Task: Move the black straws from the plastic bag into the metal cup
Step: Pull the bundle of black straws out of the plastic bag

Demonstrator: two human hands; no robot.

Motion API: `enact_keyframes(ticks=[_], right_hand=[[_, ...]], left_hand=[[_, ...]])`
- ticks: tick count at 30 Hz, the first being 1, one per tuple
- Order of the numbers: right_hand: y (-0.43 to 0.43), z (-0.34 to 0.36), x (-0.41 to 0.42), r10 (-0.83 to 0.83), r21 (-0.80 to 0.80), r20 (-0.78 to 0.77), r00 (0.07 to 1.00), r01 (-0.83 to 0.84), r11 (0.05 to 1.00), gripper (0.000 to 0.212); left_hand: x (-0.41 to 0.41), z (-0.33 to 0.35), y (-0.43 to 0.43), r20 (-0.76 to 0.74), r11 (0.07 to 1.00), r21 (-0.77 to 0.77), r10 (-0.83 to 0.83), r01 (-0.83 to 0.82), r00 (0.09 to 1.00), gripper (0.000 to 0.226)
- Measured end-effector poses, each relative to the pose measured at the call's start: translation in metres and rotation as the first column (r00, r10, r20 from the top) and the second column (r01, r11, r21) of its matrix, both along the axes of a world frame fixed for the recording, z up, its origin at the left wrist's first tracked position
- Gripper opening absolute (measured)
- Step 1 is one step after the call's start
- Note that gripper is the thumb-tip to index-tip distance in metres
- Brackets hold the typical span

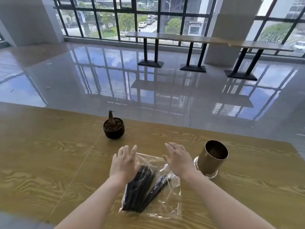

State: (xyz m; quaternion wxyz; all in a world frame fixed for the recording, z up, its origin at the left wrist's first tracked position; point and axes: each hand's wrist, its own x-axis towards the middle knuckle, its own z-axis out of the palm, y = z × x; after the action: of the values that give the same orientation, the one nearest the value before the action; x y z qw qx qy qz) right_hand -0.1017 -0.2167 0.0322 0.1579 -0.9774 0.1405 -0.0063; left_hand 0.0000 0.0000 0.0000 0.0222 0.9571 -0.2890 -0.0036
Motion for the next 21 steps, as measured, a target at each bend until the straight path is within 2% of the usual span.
enact_keyframes(ticks=[1, 4, 6, 9, 12, 15, 17, 21], right_hand=[[0.005, -0.007, -0.006, 0.009, 0.012, -0.05, 0.999, -0.008, 1.0, 0.057], [0.016, -0.041, -0.024, 0.043, 0.007, -0.192, 0.98, -0.043, 0.999, 0.052], [0.021, -0.061, -0.035, 0.072, -0.006, -0.267, 0.961, -0.077, 0.997, 0.049], [0.023, -0.083, -0.046, 0.094, -0.023, -0.33, 0.939, -0.108, 0.994, 0.047], [0.023, -0.095, -0.052, 0.105, -0.022, -0.375, 0.921, -0.122, 0.992, 0.049], [0.021, -0.102, -0.054, 0.107, -0.011, -0.39, 0.915, -0.12, 0.993, 0.044], [0.02, -0.106, -0.056, 0.105, 0.009, -0.395, 0.913, -0.11, 0.994, 0.041], [0.019, -0.113, -0.059, 0.115, 0.036, -0.412, 0.904, -0.11, 0.993, 0.041]], left_hand=[[-0.006, -0.006, 0.004, -0.067, 0.999, 0.039, 0.022, -0.019, 0.997, 0.066], [-0.018, -0.043, 0.018, -0.124, 0.993, 0.114, 0.051, -0.037, 0.991, 0.048], [-0.025, -0.056, 0.025, -0.181, 0.988, 0.146, 0.073, -0.047, 0.981, 0.045], [-0.028, -0.069, 0.028, -0.297, 0.987, 0.117, 0.138, -0.107, 0.945, 0.048], [-0.032, -0.077, 0.025, -0.442, 0.967, 0.004, 0.229, -0.254, 0.867, 0.062], [-0.035, -0.081, 0.017, -0.571, 0.895, -0.045, 0.342, -0.444, 0.747, 0.083], [-0.036, -0.082, 0.011, -0.616, 0.846, -0.046, 0.395, -0.531, 0.682, 0.079], [-0.034, -0.079, 0.002, -0.683, 0.799, -0.023, 0.426, -0.601, 0.593, 0.056]])
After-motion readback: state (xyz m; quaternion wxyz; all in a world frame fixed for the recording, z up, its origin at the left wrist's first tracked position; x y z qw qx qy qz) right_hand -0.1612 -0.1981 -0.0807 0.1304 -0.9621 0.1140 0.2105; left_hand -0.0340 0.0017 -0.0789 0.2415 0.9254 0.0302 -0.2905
